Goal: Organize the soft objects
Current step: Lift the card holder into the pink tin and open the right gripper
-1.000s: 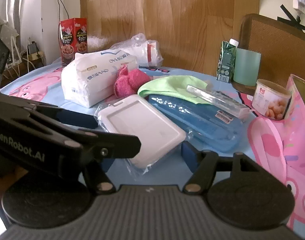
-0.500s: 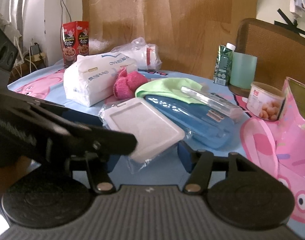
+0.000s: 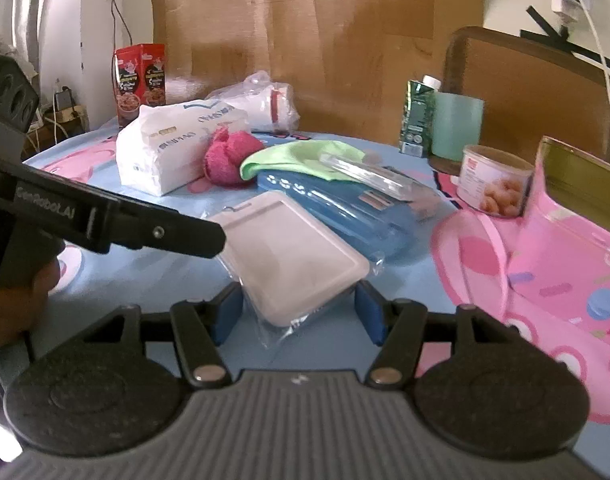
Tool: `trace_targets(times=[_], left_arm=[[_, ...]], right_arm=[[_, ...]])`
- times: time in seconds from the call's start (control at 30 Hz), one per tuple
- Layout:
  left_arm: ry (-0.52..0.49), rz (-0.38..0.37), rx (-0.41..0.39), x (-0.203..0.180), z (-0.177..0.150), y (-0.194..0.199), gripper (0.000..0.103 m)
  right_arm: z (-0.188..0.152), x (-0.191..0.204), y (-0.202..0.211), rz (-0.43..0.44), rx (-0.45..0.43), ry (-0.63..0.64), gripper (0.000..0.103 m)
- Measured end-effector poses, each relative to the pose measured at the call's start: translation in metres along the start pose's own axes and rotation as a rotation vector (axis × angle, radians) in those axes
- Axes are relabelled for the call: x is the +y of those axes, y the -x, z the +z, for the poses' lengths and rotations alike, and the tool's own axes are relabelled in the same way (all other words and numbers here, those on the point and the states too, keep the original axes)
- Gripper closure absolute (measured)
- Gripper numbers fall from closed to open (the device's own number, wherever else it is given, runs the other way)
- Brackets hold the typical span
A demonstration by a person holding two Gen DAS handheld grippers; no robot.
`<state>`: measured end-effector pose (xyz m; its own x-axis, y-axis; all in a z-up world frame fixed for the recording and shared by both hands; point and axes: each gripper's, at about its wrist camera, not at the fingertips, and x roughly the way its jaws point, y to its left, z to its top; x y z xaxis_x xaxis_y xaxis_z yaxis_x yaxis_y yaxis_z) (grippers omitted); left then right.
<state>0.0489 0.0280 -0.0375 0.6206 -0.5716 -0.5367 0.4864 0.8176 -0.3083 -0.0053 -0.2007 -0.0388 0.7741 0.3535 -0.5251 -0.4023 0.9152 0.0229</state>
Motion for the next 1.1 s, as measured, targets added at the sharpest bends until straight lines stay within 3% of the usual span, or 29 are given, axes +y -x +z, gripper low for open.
trace_targets(times=[0.43, 0.67, 0.87, 0.93, 1.03, 1.1], left_arm=[[-0.036, 0.059, -0.001, -0.006, -0.002, -0.001, 0.002], [0.088, -0.080, -0.086, 0.005, -0.005, 0.034, 0.001], [-0.012, -0.113, -0.047, -0.042, 0.008, 0.021, 0.004], [-0.036, -0.083, -0.016, -0.053, 0.011, 0.007, 0.004], [-0.045, 0.034, 0.044, -0.058, 0.014, -0.019, 0.004], [-0.017, 0.056, 0.072, -0.055, 0.012, -0.029, 0.004]], right_arm=[[-0.019, -0.031, 0.024, -0.059, 0.006, -0.056, 0.034], [-0.025, -0.034, 0.039, -0.019, -0.028, -0.060, 0.029], [-0.023, -0.036, 0.036, 0.032, -0.036, -0.047, 0.026], [-0.019, -0.037, 0.033, 0.043, -0.030, -0.026, 0.019], [-0.011, -0.039, 0.026, 0.044, -0.008, 0.009, 0.019], [-0.006, -0.043, 0.019, 0.054, 0.023, 0.012, 0.019]])
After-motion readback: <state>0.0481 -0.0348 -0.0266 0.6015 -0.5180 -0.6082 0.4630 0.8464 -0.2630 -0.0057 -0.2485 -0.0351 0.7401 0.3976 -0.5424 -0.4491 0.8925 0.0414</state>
